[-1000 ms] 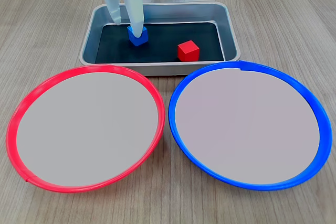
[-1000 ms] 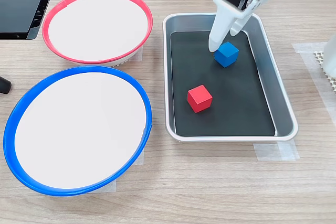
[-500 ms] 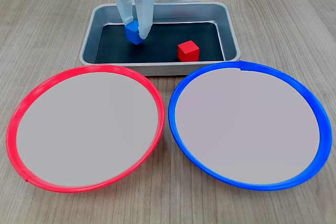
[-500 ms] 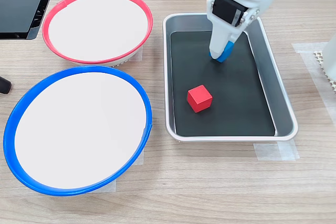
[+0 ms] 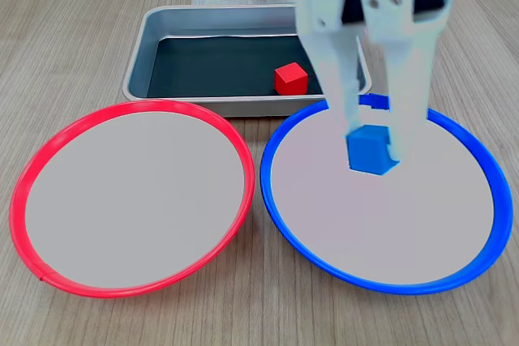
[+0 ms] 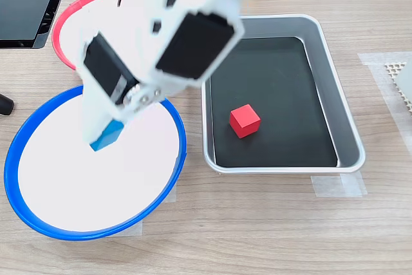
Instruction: Move two blocks tray to matching dishes
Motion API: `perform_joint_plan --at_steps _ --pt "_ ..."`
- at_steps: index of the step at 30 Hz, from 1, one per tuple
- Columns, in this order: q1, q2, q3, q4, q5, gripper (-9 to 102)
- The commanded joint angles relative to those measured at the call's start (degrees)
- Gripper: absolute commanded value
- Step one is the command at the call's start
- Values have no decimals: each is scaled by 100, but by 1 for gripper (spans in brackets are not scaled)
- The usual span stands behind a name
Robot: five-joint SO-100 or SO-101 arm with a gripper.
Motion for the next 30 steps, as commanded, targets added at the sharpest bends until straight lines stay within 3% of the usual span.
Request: perform_joint_plan --at_steps 1,5,8,9,10,11,14,20,24,30 --pt "-88 -44 114 -387 -439 11" --pt "-114 105 501 -369 -905 26" --pt "-97 378 615 -114 -1037 22" --pt "-79 510 642 -9 -1090 18" --pt "-53 668 668 149 -1178 7" --pt "-9 861 668 396 -1213 0" --pt "167 1582 747 1582 -1784 0" --pt "738 2707 1450 3814 -4210 0" --pt "1037 2909 2136 3850 -5616 4" --pt "1151 2672 2531 3182 -6636 26"
